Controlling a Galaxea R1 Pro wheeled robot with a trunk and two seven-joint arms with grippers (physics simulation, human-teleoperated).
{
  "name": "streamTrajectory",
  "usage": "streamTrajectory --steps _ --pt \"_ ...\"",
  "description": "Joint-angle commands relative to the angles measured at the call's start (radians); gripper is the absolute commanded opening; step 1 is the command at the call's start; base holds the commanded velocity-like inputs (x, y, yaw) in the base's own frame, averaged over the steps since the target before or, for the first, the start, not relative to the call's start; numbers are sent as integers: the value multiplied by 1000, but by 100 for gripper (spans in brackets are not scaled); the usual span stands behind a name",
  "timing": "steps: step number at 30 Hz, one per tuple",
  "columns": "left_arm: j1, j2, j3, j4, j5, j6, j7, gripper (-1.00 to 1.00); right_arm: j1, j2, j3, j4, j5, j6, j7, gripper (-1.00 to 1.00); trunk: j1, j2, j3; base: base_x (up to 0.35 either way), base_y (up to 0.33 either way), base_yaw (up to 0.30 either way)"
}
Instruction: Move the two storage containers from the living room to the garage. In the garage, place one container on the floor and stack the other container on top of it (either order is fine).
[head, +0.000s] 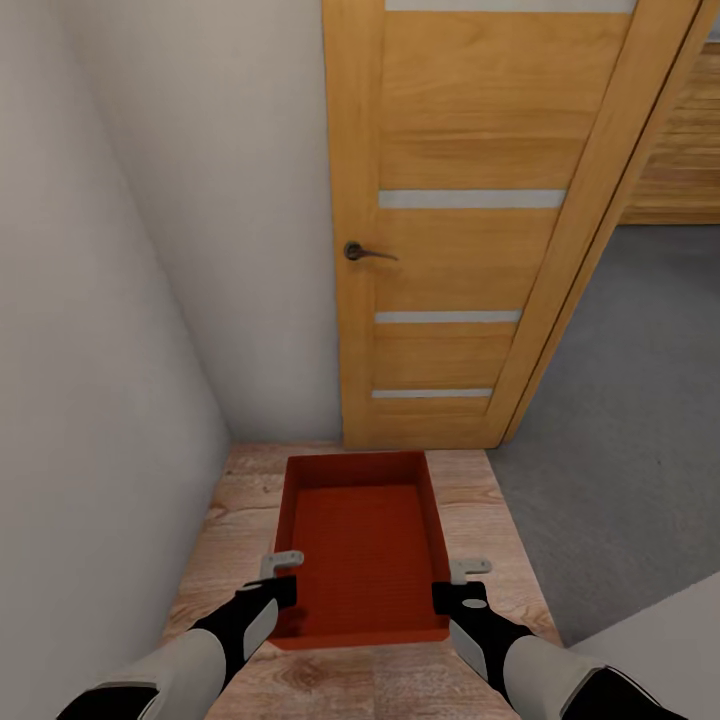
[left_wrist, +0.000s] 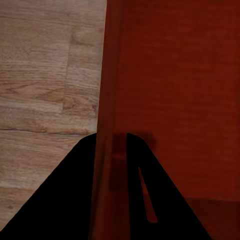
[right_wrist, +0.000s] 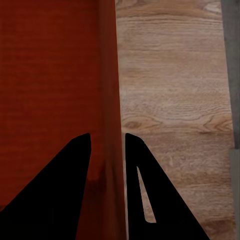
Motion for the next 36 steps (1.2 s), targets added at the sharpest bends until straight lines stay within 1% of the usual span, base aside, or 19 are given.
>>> streamTrajectory --steps 1,13,36 --pt "1 36 -36 10 33 15 5 -100 -1 -5 -26 -5 8 -7 43 -100 0 -1 -1 8 0 0" --pt "1 37 -36 10 33 15 5 -100 -1 -6 -26 -5 8 -6 42 -100 0 -1 0 1 0 -20" --pt "1 36 -36 10 33 15 5 -100 -1 -5 -26 -5 8 -6 40 -100 0 -1 1 0 0 -274"
